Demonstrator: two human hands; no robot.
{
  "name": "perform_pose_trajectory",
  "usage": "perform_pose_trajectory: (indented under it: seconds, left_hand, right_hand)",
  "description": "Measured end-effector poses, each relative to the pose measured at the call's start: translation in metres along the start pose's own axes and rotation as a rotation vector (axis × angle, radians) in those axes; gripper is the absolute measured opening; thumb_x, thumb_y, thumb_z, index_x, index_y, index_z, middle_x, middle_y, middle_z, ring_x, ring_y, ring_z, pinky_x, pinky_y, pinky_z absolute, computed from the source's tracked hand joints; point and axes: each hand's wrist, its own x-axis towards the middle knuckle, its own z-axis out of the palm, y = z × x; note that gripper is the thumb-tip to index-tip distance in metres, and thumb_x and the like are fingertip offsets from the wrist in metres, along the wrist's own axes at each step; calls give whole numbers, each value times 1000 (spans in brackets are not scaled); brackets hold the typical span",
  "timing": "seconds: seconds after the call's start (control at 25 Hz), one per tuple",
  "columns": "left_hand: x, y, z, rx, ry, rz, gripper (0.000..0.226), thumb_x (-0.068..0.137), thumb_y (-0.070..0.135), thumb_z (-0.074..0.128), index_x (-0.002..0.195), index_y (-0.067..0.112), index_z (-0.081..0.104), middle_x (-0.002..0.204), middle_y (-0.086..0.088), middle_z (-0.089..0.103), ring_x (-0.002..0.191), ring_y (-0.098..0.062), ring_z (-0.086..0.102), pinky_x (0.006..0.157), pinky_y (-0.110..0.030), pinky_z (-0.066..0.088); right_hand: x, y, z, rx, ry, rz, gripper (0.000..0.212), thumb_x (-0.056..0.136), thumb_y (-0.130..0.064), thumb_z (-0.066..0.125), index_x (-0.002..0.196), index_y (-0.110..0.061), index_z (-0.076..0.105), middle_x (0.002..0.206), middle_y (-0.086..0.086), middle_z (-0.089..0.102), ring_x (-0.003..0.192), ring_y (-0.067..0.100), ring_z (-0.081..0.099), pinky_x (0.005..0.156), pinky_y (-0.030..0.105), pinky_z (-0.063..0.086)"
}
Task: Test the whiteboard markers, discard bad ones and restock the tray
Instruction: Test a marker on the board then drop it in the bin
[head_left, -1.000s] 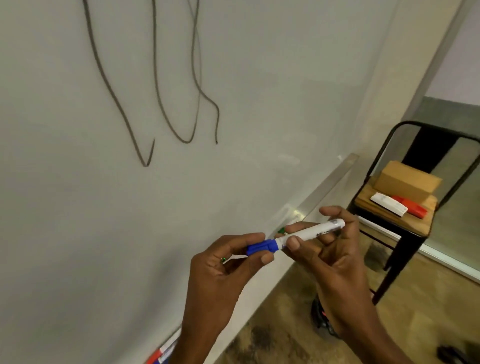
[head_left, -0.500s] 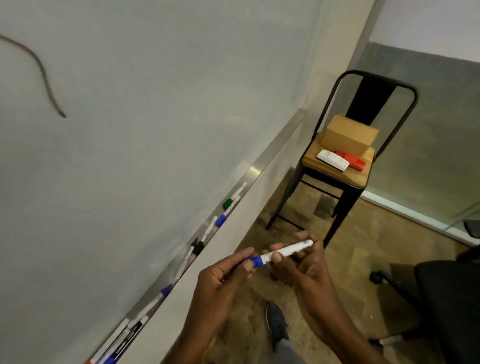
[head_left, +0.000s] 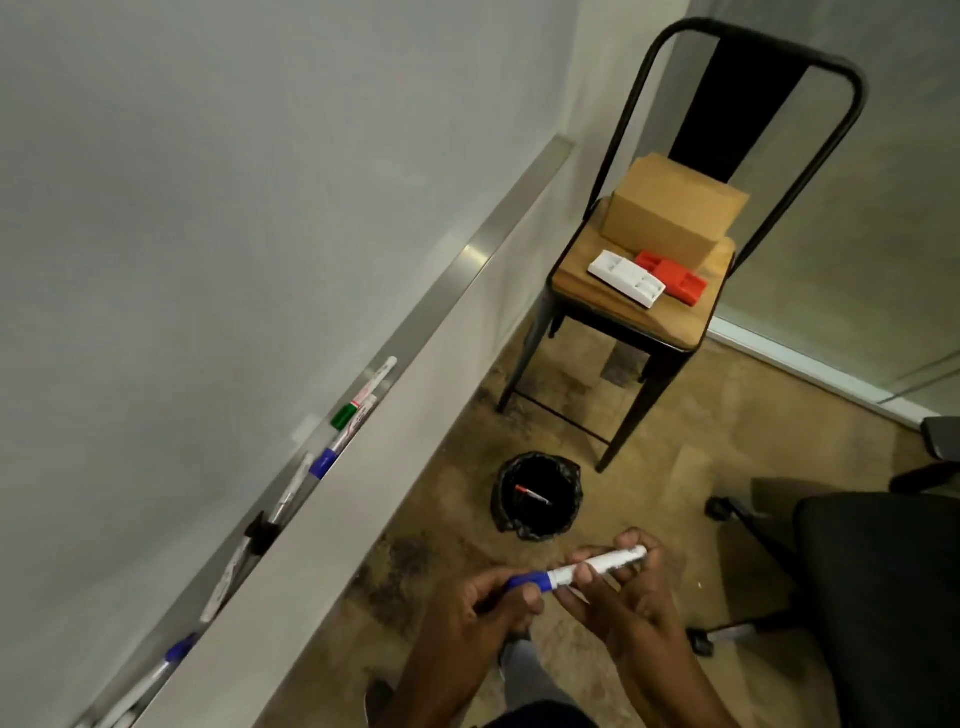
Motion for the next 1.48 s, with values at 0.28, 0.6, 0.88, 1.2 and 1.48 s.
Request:
perform_pose_trajectory:
  seconds: [0.28,0.6,0.88,1.2,1.48]
  left_hand:
    - [106,-19,57,76,39,-170,25,91,7,66,115,13,70,90,12,70,76,4,68,65,-5,50]
    - [227,-38,63,49,119,-289,52,93,26,64,139,5,53,136,-11,60,123,-26,61,102,-34,53]
    - [253,-61,56,261,101,-327,50,102,23,51,148,6,40,150,-14,48,135,-30,49,108,-39,42]
    - [216,-98,32,641,19,-82,50,106,24,39,153,14,30,164,-5,23,153,-22,21,122,-34,24]
    - [158,-120,1,715,137,-10,53,105,38,35,154,19,29,165,-1,20,154,-21,15,123,-42,26]
  right_hand:
    - [120,53,-41,275,352,326,30,92,8,58,114,-11,51,99,24,62,85,30,64,70,39,62]
    - [247,83,-66,329,419,433,9,94,3,58,103,4,56,92,21,60,78,25,62,54,29,62]
    - [294,102,-101,42,436,643,7,102,-9,50,97,-8,55,97,12,45,62,23,46,67,35,48]
    - [241,126,-77,-1121,-48,130,56,104,-39,38,152,-9,34,156,11,36,145,28,33,114,37,33]
    - [192,158,-49,-1506,-331,-305,62,105,-43,30,157,-14,13,166,2,8,153,18,0,123,40,21]
